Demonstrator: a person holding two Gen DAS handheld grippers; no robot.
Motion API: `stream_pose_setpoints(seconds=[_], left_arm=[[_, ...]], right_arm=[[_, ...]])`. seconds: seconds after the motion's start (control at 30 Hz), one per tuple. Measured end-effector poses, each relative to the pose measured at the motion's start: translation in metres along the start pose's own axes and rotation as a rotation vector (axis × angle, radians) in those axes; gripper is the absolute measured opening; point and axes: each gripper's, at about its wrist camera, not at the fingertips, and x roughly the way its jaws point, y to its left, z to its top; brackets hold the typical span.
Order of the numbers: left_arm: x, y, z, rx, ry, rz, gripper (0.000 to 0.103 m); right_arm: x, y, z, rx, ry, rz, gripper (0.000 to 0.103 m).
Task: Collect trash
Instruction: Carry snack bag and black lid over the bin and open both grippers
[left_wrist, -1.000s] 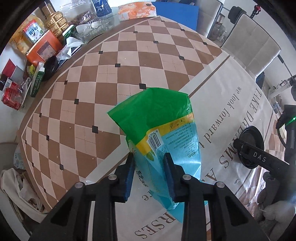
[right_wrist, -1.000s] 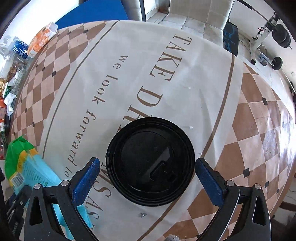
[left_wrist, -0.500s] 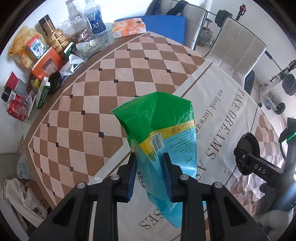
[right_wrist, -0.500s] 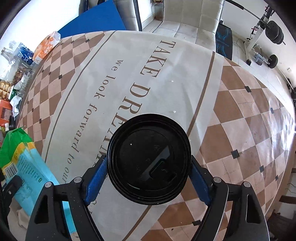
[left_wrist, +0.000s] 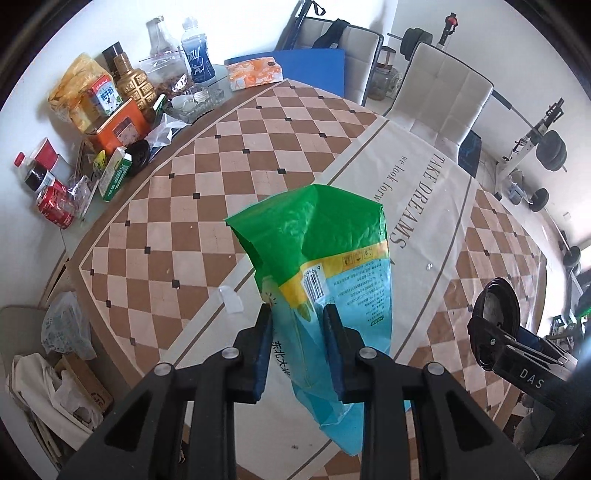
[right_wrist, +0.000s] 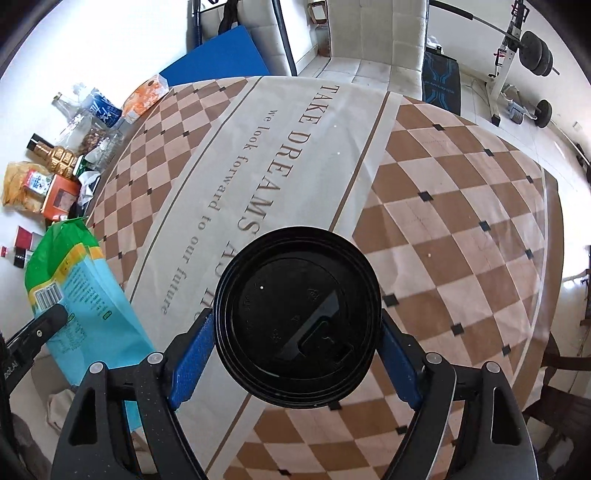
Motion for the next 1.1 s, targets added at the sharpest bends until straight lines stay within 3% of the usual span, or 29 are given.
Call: stream_pose_setpoints(seconds=[0.37, 0.6, 0.83, 1.1], left_arm=[[-0.071, 0.054, -0.128, 0.039, -0.047, -0.069, 0.023], [-0.083, 0.090, -0.219, 0.081, 0.011, -0.098, 0.023], [-0.036, 0.124, -0.299, 0.044, 0.159, -0.095, 0.023], [0.079, 0.144, -0.358, -0.007, 0.335, -0.064, 0.023]], right_arm=[[-0.086, 0.035, -0.155, -0.007, -0.085, 0.001, 0.085], [-0.112, 0.053, -0.287, 0.046, -0.062, -0.009, 0.085], [-0.085, 0.064, -0.398, 0.046, 0.056, -0.006, 0.085], [0.013, 0.055, -0.482, 0.007, 0.235, -0.028, 0.085]])
